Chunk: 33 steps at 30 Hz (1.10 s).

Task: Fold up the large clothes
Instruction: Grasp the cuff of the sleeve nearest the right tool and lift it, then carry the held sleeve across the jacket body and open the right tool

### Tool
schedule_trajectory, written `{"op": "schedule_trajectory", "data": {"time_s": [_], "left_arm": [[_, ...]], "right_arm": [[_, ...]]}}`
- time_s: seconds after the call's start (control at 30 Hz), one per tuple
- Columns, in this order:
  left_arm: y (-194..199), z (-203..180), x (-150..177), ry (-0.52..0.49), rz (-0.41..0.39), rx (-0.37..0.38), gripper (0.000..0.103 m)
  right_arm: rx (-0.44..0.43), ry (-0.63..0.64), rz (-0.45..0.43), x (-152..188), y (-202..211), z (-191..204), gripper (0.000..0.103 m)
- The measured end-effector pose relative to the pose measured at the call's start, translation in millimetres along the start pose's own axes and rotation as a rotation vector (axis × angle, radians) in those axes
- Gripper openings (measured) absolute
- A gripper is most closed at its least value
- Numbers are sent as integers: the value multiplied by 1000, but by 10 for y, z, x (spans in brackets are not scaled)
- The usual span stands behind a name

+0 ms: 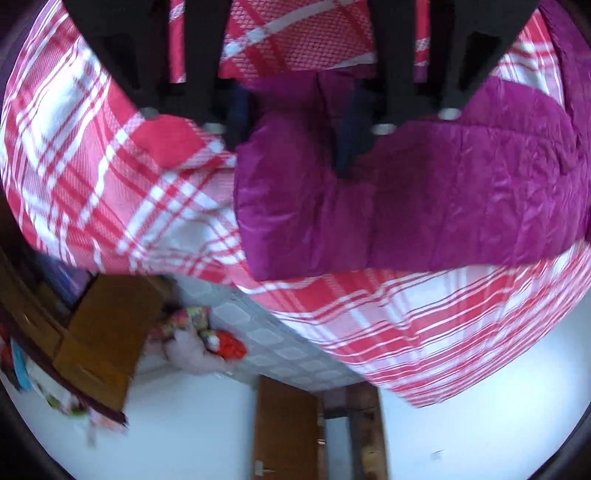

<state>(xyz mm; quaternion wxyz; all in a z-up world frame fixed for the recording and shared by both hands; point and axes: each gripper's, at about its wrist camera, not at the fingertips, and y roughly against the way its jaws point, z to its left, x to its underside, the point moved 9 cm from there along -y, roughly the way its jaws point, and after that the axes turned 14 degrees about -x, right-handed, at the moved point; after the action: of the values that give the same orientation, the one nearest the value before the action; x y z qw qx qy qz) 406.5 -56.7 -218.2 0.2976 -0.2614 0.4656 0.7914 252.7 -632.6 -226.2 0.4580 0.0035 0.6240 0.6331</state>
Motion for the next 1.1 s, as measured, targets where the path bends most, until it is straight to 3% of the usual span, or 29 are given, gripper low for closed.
{"op": "schedule_trajectory", "data": {"time_s": [0.07, 0.23, 0.57, 0.8, 1.1], "left_arm": [[-8, 4, 7, 8, 4, 9, 102], [-7, 13, 24, 24, 5, 24, 102], [-33, 17, 36, 49, 15, 56, 102], [-57, 36, 54, 68, 28, 85, 102], [-61, 43, 67, 80, 32, 99, 102]], "right_arm": [[2, 27, -27, -36, 100, 51, 20], [-24, 57, -115, -255, 415, 293, 18], [-94, 298, -318, -748, 1204, 1636, 18], [-208, 487, -342, -522, 1517, 2792, 18], [-349, 683, -263, 132, 1332, 4027, 18]]}}
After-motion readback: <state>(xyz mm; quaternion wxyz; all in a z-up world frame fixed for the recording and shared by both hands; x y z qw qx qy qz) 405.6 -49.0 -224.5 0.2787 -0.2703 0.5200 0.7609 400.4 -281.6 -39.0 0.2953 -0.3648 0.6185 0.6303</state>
